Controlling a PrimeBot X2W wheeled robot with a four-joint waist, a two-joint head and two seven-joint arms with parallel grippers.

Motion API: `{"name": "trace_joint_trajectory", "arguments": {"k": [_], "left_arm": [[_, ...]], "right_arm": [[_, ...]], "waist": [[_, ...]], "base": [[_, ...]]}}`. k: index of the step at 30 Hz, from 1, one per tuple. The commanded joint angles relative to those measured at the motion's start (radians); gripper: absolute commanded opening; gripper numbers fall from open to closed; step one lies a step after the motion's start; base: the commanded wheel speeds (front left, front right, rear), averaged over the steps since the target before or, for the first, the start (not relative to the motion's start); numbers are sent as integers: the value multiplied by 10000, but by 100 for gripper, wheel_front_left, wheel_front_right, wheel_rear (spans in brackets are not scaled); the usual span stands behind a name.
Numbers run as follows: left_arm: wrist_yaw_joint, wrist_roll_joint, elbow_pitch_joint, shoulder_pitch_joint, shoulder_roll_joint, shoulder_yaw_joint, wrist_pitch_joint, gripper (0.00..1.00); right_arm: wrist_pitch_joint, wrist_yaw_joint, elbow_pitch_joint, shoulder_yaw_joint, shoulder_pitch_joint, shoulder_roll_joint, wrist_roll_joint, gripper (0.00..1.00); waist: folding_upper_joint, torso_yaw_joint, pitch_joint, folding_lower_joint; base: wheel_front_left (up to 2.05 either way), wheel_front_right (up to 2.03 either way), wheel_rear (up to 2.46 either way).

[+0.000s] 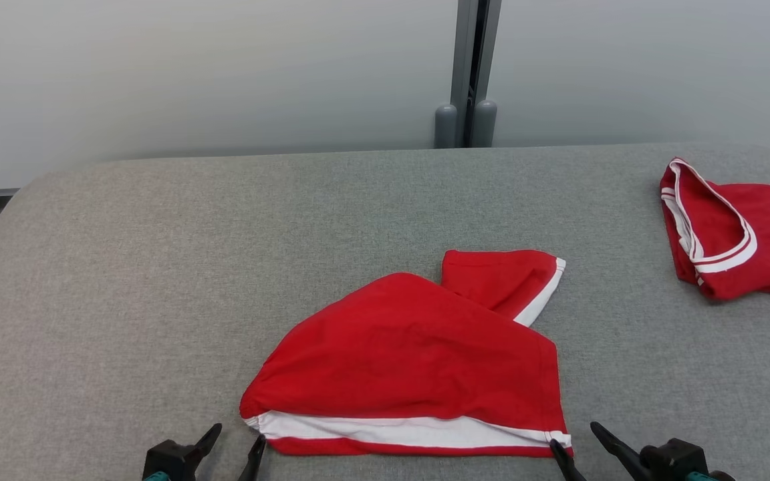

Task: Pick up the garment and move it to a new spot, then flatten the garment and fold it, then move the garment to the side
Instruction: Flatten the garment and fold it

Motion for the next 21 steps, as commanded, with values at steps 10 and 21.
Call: {"name": "trace_joint_trajectory", "arguments": {"k": [10, 21], "left_arm": [[-6, -805, 630, -1013, 438, -1252, -39, 100], [-7, -1290, 605, -1352, 583, -2043, -41, 100]], "right_arm": [[-50, 2, 1149, 1319, -1205, -145, 401, 100], [-50, 2, 1654, 1867, -1723, -64, 822, 13]], "waist": [[0, -57, 203, 0], [0, -24, 270, 0]], "base": [[0, 0, 0], [0, 0, 0]]}}
